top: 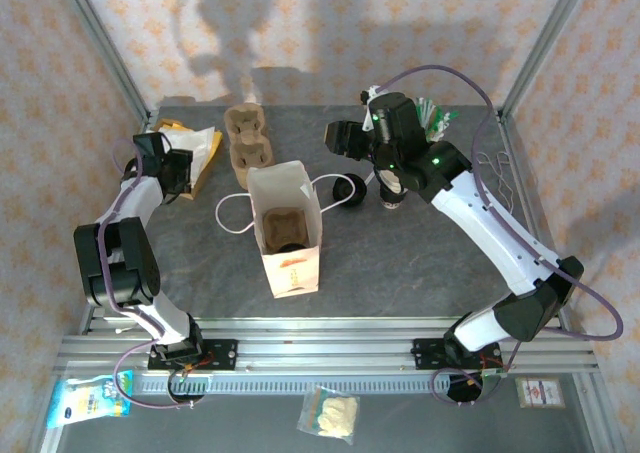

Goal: Pack the takeout coffee

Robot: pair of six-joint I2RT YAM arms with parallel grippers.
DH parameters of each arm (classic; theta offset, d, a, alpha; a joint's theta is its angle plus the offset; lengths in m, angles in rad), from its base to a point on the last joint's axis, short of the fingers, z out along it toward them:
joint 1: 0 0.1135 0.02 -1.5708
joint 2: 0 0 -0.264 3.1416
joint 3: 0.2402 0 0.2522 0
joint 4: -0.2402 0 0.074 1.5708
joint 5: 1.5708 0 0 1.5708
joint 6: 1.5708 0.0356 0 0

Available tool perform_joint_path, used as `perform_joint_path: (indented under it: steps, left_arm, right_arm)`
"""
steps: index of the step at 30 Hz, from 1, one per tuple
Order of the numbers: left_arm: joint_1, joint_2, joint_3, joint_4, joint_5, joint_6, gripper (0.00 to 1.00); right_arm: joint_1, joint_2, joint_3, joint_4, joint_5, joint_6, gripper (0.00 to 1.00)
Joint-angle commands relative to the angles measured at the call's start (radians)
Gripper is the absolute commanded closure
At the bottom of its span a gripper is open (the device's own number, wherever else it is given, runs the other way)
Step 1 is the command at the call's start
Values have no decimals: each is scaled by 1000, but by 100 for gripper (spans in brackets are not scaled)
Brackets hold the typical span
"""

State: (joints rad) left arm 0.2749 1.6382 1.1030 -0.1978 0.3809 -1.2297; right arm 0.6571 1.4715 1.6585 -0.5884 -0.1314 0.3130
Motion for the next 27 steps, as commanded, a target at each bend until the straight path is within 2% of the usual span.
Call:
perform_joint_path:
  steps: [1, 19, 27]
  left_arm:
    - [-9, -5, -27, -37, -25, 14, 39]
    - [-11, 82, 11, -33, -38, 25, 38]
    - [-13, 81, 29, -23, -35, 17, 56]
  right_arm:
    - [-7, -17, -4, 23, 4, -8, 37]
    - [-7, -13, -19, 27, 3, -5, 37]
    - [-6, -18, -28, 30, 2, -2, 37]
